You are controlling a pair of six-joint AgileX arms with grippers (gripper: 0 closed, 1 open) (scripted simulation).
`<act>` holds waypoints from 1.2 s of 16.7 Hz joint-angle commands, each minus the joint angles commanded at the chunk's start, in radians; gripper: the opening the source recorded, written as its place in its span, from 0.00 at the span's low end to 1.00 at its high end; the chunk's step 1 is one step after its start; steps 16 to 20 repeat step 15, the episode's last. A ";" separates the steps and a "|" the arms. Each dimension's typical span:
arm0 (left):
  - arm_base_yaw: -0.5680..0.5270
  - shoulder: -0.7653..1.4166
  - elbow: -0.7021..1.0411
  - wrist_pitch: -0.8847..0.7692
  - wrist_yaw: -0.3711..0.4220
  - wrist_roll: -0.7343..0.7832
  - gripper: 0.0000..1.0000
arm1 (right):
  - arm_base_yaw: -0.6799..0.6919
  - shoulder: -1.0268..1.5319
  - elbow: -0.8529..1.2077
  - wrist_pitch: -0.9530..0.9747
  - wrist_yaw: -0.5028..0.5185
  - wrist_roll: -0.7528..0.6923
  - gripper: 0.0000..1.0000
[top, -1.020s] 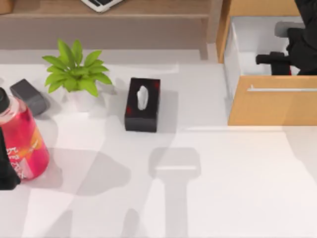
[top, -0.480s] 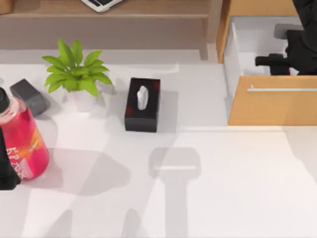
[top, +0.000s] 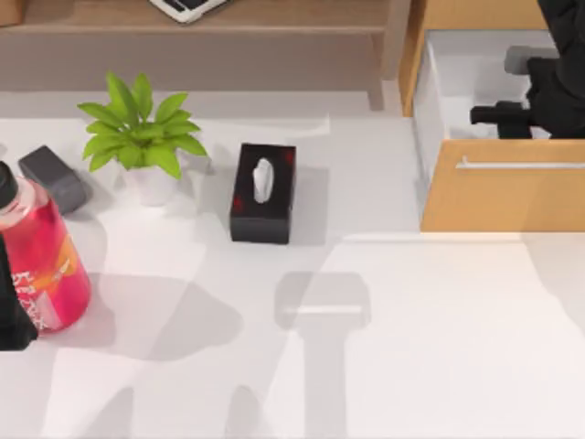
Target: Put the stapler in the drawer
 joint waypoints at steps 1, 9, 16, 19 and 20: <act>0.000 0.000 0.000 0.000 0.000 0.000 1.00 | 0.000 0.000 0.000 0.000 0.000 0.000 0.38; 0.000 0.000 0.000 0.000 0.000 0.000 1.00 | 0.000 0.000 0.000 0.000 0.000 0.000 0.98; 0.000 0.000 0.000 0.000 0.000 0.000 1.00 | 0.000 0.000 0.000 0.000 0.000 0.000 1.00; 0.000 0.000 0.000 0.000 0.000 0.000 1.00 | 0.000 0.000 0.000 0.000 0.000 0.000 1.00; 0.000 0.000 0.000 0.000 0.000 0.000 1.00 | 0.000 0.000 0.000 0.000 0.000 0.000 1.00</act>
